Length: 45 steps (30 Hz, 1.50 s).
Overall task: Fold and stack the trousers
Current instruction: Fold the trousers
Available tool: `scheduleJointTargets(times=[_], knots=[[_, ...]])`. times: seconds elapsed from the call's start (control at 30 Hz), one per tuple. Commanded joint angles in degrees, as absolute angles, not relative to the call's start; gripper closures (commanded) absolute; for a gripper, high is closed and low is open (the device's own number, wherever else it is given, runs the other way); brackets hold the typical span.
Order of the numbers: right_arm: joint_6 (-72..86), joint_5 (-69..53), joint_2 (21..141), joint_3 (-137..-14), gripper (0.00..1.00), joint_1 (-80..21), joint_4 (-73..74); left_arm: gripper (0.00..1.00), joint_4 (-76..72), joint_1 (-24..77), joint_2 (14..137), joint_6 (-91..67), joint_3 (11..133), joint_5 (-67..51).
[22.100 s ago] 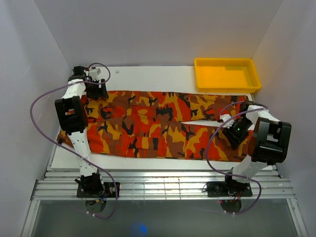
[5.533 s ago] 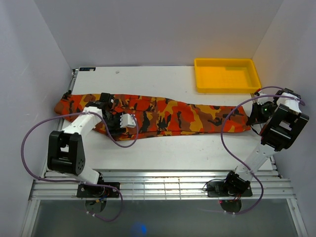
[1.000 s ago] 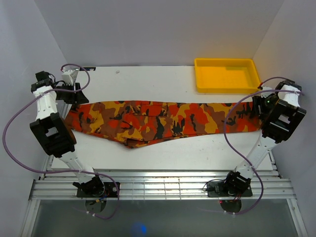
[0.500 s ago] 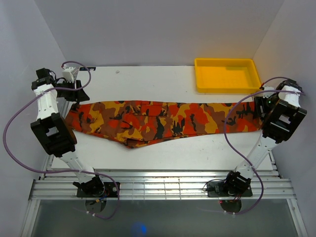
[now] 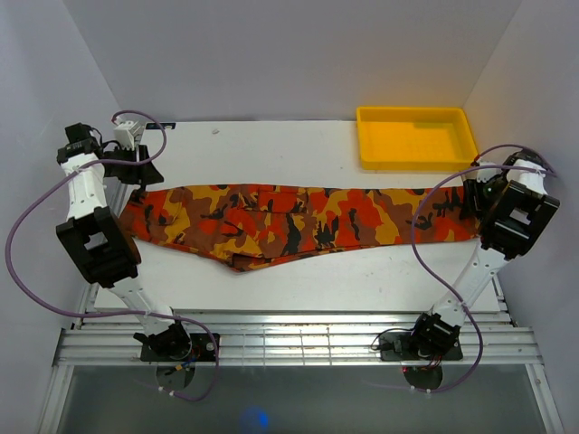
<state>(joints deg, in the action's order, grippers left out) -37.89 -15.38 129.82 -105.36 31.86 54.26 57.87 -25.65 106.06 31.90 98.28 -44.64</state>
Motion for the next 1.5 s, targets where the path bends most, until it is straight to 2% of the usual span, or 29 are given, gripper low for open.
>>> scheduleJointTargets(times=[0.0,0.07,0.13,0.17,0.2,0.23,0.33,0.53,0.83,0.93,1.1,1.37,1.47], knots=[[-36.65,-16.35,134.47,-105.74,0.43,34.98,55.64,0.39,57.66,-25.22,104.41,31.82,100.28,-46.58],[-36.83,-15.12,134.74,-105.56,0.35,34.72,55.2,0.39,57.66,-25.14,104.5,31.82,100.28,-46.58],[-36.56,-13.98,134.47,-104.07,0.34,34.63,53.54,0.39,57.66,-25.14,104.41,31.82,100.28,-46.67],[-36.74,-14.24,134.47,-103.89,0.4,34.63,53.53,0.39,57.66,-25.14,104.41,31.99,100.28,-46.76],[-36.74,-14.33,134.47,-103.89,0.51,34.63,53.61,0.39,57.66,-25.14,104.41,31.91,100.28,-46.76],[-36.74,-14.41,134.39,-104.15,0.66,34.63,53.7,0.39,57.66,-25.14,104.41,31.99,100.28,-46.58],[-36.83,-14.15,132.63,-104.59,0.92,34.63,54.4,0.39,57.92,-25.14,104.5,32.25,100.28,-46.32],[-39.1,-16.34,125.43,-106.95,0.92,34.63,58.52,0.39,58.01,-25.14,103.62,32.96,98.79,-45.88],[-39.73,-26.44,118.04,-122.95,0.92,33.49,75.04,0.4,57.92,-25.14,101.69,32.52,98.35,-46.23],[-37.71,-28.38,114.44,-122.09,0.92,31.21,75.06,0.4,57.92,-25.14,101.43,31.91,98.35,-46.14],[-33.76,-35.15,108.82,-118.65,0.92,23.04,75.06,0.4,58.01,-25.14,100.81,30.85,98.0,-46.58],[-26.81,-40.16,105.12,-114.27,0.92,4.16,70.23,0.39,58.09,-25.14,99.58,30.5,96.16,-45.18],[-24.53,-45.34,106.16,-114.51,0.92,0.11,68.38,0.37,58.18,-25.14,99.23,30.68,95.1,-45.18]])
